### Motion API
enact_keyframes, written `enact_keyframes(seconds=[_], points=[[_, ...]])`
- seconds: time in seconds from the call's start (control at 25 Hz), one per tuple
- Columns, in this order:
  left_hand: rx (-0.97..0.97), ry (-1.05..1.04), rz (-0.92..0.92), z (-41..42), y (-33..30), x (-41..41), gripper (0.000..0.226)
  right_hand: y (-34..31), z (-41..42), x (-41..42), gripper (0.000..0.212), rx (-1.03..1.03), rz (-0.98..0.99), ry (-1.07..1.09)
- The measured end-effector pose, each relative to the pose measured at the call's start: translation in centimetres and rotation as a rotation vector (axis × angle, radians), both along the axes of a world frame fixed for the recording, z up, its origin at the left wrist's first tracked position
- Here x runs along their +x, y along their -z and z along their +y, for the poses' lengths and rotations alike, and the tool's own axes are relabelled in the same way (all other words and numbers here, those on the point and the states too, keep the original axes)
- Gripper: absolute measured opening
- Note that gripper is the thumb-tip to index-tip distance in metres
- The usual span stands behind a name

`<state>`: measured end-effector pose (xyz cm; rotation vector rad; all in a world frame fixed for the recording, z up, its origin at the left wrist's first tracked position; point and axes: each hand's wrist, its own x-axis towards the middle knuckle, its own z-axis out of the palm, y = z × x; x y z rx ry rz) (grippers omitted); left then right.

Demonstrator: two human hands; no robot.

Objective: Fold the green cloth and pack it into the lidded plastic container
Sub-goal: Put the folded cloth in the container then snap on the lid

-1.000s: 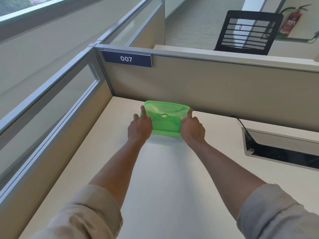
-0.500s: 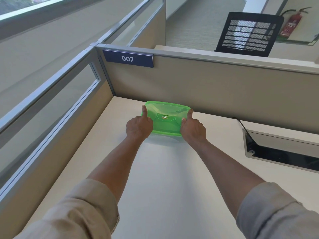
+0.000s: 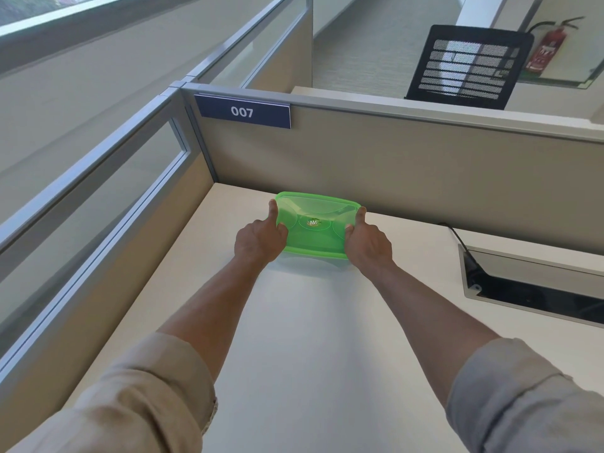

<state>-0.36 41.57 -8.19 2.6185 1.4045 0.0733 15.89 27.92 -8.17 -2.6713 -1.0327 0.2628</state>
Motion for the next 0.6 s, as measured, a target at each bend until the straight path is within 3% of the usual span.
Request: enact_keyframes(seconds=[0.6], points=[[-0.021,0.04,-0.053,-0.7,0.2,-0.9,0.061,-0.1,-1.2,-0.8,0.056,-0.026,-0.005,0.034]])
